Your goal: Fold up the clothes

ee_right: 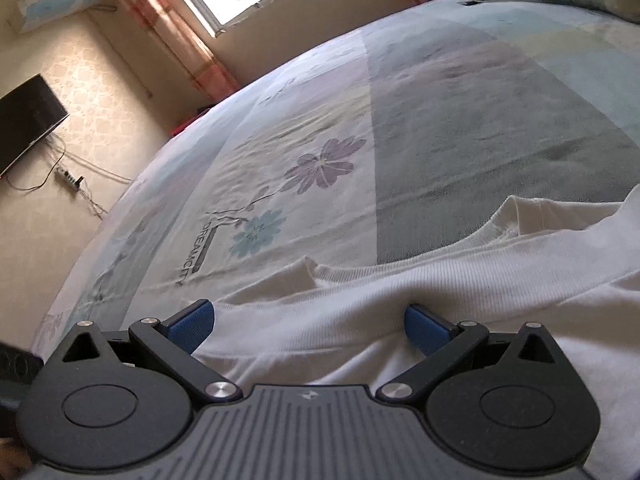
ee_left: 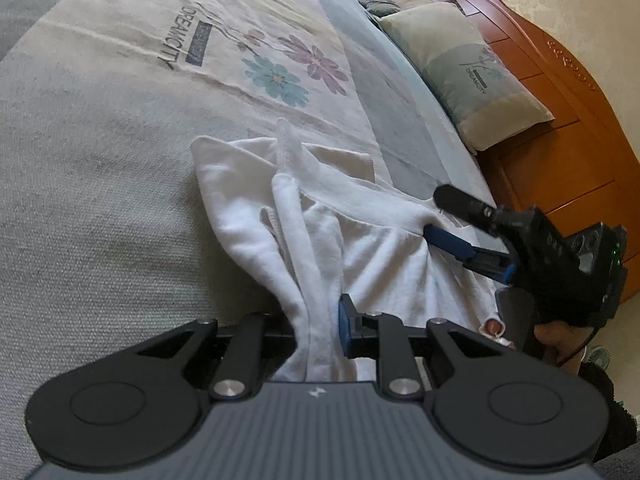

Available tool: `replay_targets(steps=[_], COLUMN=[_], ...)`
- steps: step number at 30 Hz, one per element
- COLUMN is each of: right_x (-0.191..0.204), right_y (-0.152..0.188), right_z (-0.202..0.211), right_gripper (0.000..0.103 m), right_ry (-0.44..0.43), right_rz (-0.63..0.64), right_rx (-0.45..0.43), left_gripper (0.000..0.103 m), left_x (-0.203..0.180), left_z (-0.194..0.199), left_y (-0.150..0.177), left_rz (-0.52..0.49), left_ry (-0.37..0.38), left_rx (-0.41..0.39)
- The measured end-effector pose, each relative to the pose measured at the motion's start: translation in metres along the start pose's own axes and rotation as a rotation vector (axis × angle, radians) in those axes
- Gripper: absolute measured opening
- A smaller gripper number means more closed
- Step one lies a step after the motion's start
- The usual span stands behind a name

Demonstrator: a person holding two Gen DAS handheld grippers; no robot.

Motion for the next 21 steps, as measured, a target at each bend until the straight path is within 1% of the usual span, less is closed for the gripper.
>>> replay_targets(steps=[4, 13, 21], right_x=[0.001, 0.006, 0.009], right_y=[0.002, 0.049, 0.090], right_z=[0.002, 0.045, 0.079], right_gripper=[0.103, 0.103, 0.103], right_ry=[0.012, 0.044, 0.061], right_rz=[0.003, -0.012, -0.030], right_rx=[0.006, 0.057, 0.113], left_gripper=[0.021, 0.021, 0.021], left_x=[-0.002, -0.009, -0.016], left_z=[-0.001, -0.003, -0.005], left_y=[0.000, 0.000, 0.003], left_rz=[-0.008, -0.026, -0.050], left_ry=[-0.016, -0.064, -0.129], left_rx=[0.000, 0.002, -0.018])
Point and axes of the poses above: each gripper's, at about its wrist camera, not at the fingertips, and z roughly against the way its jaws point, x to its left, y to its underside, the point moved 6 cm from there along -z, roughly the way its jaws point, and after that the axes turned 11 degrees about y, right-handed, at the moved point
